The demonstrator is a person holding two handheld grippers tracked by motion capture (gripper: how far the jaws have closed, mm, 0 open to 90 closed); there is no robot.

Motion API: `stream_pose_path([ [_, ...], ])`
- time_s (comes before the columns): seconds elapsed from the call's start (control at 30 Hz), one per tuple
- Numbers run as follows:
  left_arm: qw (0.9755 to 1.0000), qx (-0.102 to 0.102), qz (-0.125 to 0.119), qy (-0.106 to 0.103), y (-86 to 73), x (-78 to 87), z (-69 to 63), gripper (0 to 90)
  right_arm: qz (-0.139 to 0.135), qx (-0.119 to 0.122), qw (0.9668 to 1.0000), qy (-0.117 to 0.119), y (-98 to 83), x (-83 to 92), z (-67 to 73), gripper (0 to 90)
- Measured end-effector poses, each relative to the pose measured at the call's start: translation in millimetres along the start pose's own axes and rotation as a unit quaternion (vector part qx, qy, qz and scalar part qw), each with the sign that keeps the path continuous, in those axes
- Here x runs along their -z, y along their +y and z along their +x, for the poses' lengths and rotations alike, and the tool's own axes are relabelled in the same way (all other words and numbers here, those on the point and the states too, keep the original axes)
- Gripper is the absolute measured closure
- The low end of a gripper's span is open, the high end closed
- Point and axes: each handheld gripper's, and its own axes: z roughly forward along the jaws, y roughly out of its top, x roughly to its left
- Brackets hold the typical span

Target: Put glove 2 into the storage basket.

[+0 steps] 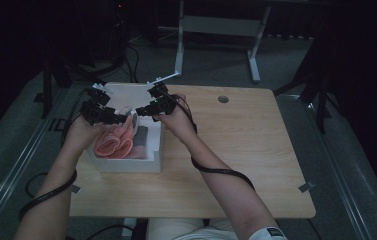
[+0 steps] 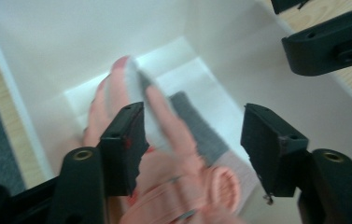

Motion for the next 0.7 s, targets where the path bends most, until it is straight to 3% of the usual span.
stream_pose_path([
  [0.07,1.0000,-0.005,-0.003,0.000,4.0,-1.9,-8.5,31.7,-0.008,0.002,0.9999,0.007,-0.9,9.1,-3.4,26.0],
  [0.2,0.9997,-0.017,-0.011,-0.015,11.6,-5.1,-22.9,11.0,-0.021,0.007,0.9997,0.015,-7.0,23.6,-11.3,20.4],
  [0.37,0.9983,-0.030,-0.026,-0.044,21.2,-5.5,-39.4,0.6,-0.017,0.005,0.9997,0.015,-16.8,37.7,-24.3,19.1],
  [0.43,0.9972,-0.035,-0.035,-0.056,24.5,-5.2,-46.6,0.5,-0.018,0.006,0.9997,0.016,-20.9,43.9,-28.8,18.7],
  [0.57,0.9951,-0.058,-0.064,-0.047,30.0,-5.1,-66.4,0.6,-0.016,0.014,0.9997,0.011,-29.7,56.6,-36.4,18.0],
  [0.7,0.9927,-0.080,-0.068,-0.060,35.4,-8.0,-83.4,0.6,-0.011,0.020,0.9997,0.002,-39.4,68.5,-46.2,18.0],
])
